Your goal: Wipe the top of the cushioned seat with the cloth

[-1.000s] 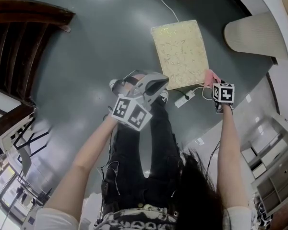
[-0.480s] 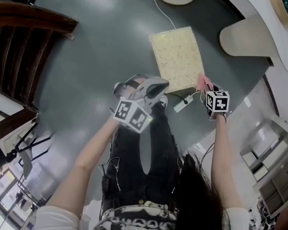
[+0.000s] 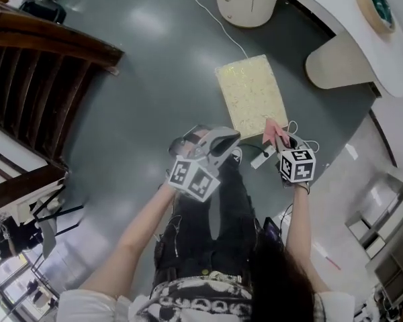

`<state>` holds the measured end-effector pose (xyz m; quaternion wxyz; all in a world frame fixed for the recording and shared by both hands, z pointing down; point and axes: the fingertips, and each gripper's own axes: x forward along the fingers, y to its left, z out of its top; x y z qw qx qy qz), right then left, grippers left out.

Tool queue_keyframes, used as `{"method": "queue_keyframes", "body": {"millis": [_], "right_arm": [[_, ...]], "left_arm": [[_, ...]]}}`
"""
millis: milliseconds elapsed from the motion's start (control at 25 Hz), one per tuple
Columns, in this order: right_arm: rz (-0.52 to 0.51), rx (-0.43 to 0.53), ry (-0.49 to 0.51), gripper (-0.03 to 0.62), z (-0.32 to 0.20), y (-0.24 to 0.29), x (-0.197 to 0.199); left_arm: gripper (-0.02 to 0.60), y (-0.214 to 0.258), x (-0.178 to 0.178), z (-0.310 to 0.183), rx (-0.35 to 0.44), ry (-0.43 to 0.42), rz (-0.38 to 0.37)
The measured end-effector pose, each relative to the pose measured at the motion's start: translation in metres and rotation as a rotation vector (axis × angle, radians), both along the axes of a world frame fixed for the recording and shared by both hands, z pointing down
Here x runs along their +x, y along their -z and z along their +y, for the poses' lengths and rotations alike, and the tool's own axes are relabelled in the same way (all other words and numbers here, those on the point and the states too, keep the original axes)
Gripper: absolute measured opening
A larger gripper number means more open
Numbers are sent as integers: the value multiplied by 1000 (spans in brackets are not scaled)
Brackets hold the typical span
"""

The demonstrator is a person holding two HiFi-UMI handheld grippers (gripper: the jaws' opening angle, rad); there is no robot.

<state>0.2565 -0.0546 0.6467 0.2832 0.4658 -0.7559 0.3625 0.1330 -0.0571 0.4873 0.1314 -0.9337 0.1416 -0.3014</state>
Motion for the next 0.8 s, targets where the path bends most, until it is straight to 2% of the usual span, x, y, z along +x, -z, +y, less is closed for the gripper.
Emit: {"method": "queue_keyframes", "body": {"millis": [120, 360, 560, 800], "right_arm": [[-41, 30, -21, 11, 6, 28, -17], [-53, 107, -42, 11, 24, 86, -40], [-46, 157, -26, 11, 51, 124, -68], [-67, 197, -19, 11, 115, 163, -117]], "left_arm": [[6, 13, -4, 9, -4, 15, 4], [6, 50, -24, 37, 12, 62, 42], [6, 77, -55, 73, 50, 83, 48], [6, 110, -107, 139, 72, 137, 80]]}}
